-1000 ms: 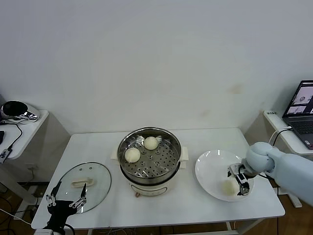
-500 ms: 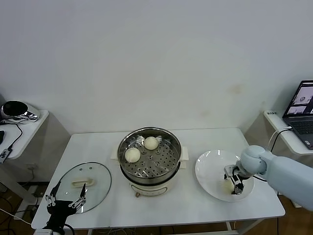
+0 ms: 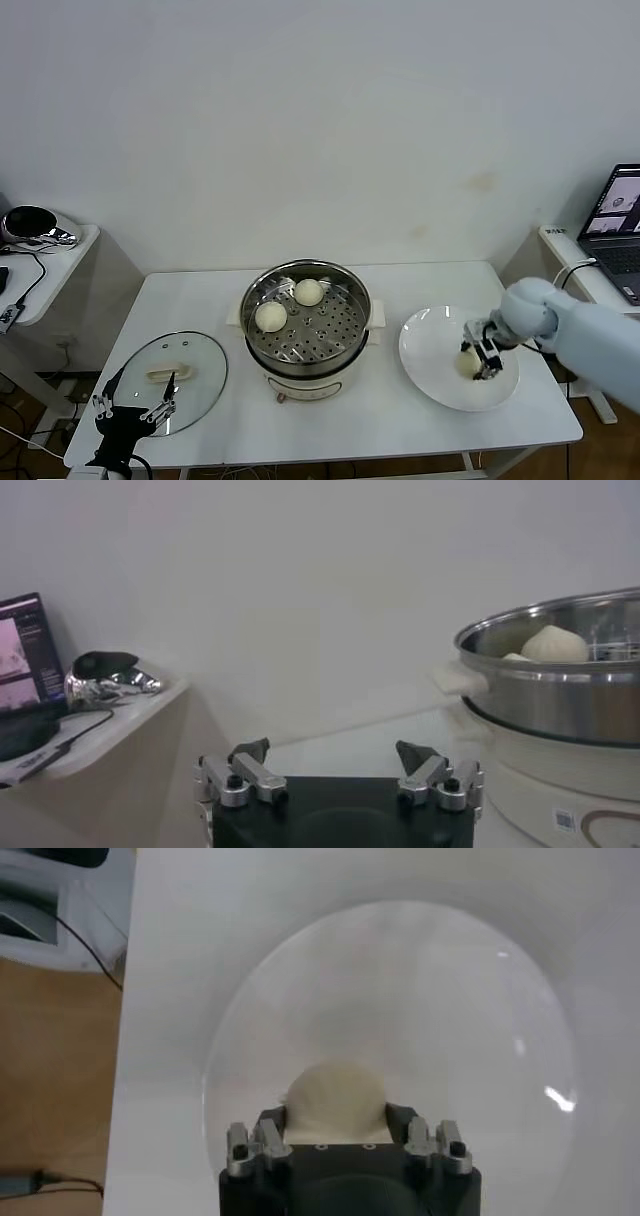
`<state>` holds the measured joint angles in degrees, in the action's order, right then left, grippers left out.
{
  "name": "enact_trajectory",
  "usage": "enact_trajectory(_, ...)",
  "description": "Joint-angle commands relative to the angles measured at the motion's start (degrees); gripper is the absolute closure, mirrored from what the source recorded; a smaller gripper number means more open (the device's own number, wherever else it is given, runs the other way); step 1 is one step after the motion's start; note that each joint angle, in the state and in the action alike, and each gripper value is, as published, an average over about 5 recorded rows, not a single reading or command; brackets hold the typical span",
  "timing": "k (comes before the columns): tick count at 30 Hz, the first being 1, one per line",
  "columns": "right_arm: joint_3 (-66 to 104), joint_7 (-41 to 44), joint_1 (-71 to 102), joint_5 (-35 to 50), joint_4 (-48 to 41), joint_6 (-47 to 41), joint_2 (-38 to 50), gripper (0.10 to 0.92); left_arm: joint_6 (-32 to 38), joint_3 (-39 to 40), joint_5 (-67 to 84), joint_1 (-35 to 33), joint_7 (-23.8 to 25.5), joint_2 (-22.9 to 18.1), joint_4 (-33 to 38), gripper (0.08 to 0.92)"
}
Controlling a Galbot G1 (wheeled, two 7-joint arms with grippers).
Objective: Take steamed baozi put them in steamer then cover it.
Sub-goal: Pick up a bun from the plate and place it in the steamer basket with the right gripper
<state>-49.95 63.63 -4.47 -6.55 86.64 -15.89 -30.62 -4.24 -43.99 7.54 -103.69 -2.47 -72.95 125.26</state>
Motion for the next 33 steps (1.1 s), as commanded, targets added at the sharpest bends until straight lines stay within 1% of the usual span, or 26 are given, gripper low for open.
enact_trajectory(1,-9.4,1.3,-24.8,10.7,0.4,-0.2,-4.2,0.397,0.0,0.0,0.2,0.0,0.0,0.2,0.1,0.177)
enact_trajectory(8,-14.6,0.8,-36.2,17.3,-0.9,0.6,-16.5,0.389,0.1,-0.2,0.5,-0.2,0.0,0.2,0.2,0.177)
enact_trajectory(13,-16.6,-0.9,-37.2,20.9,-0.9,3.3,-25.1,0.389,0.1,-0.1,0.5,-0.1,-0.1,0.1,0.4,0.177)
enact_trajectory(17,-18.9,-2.4,-35.8,22.0,-1.7,7.3,-32.4,0.389,0.1,-0.3,0.5,0.0,-0.2,-0.1,0.6,0.177)
enact_trajectory(22,-21.5,-2.9,-33.1,19.3,-3.3,14.6,-38.5,0.389,0.1,-0.5,0.4,-0.4,-0.2,-0.4,1.1,0.177)
enact_trajectory(25,-23.7,-3.1,-31.9,16.6,-4.7,21.2,-40.7,0.388,0.1,-0.8,0.5,-0.5,-0.2,-0.6,1.6,0.177)
enact_trajectory(29,-26.3,-3.4,-29.8,12.2,-6.5,27.8,-42.4,0.382,-0.1,-1.3,0.8,-0.4,-0.2,-0.6,2.0,0.177)
enact_trajectory(33,-26.8,-3.5,-27.7,6.0,-8.5,32.9,-43.1,0.381,-0.1,-1.4,0.8,-0.5,-0.2,-0.7,2.3,0.177)
